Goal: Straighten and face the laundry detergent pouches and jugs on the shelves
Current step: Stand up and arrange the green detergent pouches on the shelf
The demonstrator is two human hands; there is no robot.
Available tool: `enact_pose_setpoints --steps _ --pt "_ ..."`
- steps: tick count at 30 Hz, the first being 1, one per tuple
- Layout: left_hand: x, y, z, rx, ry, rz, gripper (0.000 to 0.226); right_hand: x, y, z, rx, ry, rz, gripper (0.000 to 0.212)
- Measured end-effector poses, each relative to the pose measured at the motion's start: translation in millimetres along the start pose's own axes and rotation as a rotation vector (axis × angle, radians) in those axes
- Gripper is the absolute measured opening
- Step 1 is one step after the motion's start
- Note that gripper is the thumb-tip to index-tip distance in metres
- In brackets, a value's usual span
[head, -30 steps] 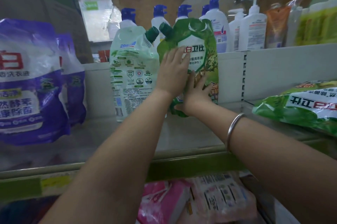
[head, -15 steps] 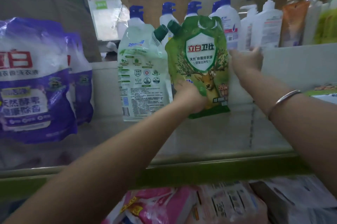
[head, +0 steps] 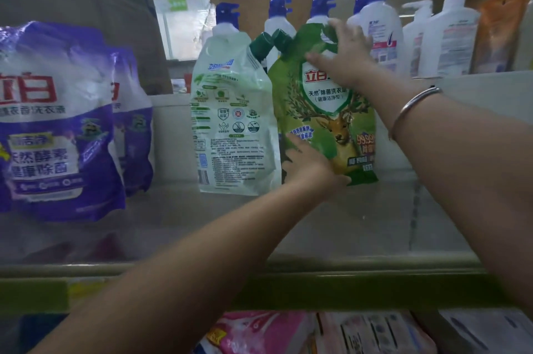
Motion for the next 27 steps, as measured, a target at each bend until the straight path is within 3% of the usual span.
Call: enact_pose_setpoints --steps 2,5,11,16,19,22,27 --pt "0.6 -3.8 0.0 0.006 -0.007 0.008 0.125 -0.5 -4.3 3.6 0.012 0.063 -0.01 0.058" --pt "-0.5 -9.8 -0.5 0.013 0.013 0.0 0.122 -3.7 -21.3 -2.5 0.102 -0.098 0.035 0.041" --pt "1.0 -20.1 -2.2 0.048 0.008 0.021 0.117 8.1 -44.5 -7.3 0.165 -0.199 0.15 0.037" --pt "-1.4 -22.4 -3.7 0.048 0.0 -0.019 0.117 15.0 -17.4 -5.7 0.085 -0.087 0.173 0.059" --pt "-1.8 -16.3 -5.5 0.017 0.024 -0.03 0.128 50.6 17.5 -7.5 0.114 -0.136 0.341 0.086" --pt "-1.1 -12.5 -1.9 -0.002 0.058 -0.024 0.128 78.5 56.9 -7.0 0.173 -0.192 0.456 0.086" --pt "-0.8 -16.7 2.2 -0.003 0.053 -0.014 0.121 92.7 95.2 30.2 -0.134 -0.073 0.545 0.117"
Point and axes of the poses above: each hand's wrist, its own y-axis away from the middle knuckle, its own z-axis out of the palm, x = y × z, the point moved 9 cm from there along -y, towards the middle knuckle, and after that the axes turned 1 degree about z, right-handed, at the moved point
